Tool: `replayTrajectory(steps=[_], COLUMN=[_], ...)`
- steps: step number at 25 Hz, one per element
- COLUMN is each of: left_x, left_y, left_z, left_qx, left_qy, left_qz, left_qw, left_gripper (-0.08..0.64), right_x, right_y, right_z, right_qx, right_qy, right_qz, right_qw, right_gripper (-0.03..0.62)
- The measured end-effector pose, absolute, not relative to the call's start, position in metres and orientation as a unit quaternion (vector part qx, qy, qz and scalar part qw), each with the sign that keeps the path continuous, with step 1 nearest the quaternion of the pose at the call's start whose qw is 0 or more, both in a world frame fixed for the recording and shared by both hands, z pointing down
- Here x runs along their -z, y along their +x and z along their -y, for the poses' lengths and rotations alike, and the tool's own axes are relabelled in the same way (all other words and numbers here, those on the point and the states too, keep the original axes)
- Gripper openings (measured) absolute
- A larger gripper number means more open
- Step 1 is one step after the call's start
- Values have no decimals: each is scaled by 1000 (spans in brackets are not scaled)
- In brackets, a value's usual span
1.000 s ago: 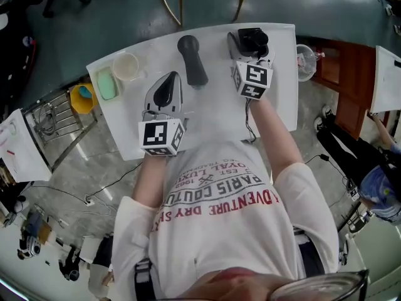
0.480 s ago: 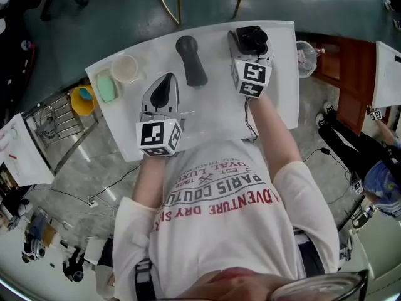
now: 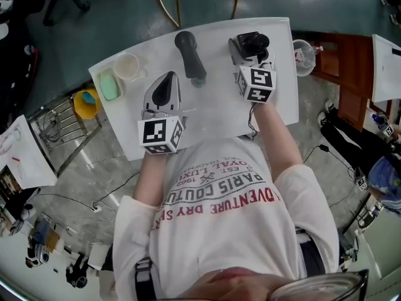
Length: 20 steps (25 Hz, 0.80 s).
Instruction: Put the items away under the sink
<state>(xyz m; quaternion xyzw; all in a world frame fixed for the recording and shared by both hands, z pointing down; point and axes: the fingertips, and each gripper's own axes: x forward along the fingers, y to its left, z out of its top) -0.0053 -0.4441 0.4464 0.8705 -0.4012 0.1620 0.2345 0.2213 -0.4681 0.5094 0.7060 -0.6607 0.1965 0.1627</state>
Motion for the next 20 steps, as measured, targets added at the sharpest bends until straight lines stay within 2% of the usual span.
replayTrajectory(steps=[20], left_x=[-382], left_y=[-11], left_z=[372], left_qx=[-130], left_qy=[904], left_qz=[364], left_qw=[184], left_gripper=[23], right_x=[-389], right_y=[160], right_z=[347], right_qx=[-138], right_qy=[702], right_qz=[690], right_qw=[110], right_gripper=[377])
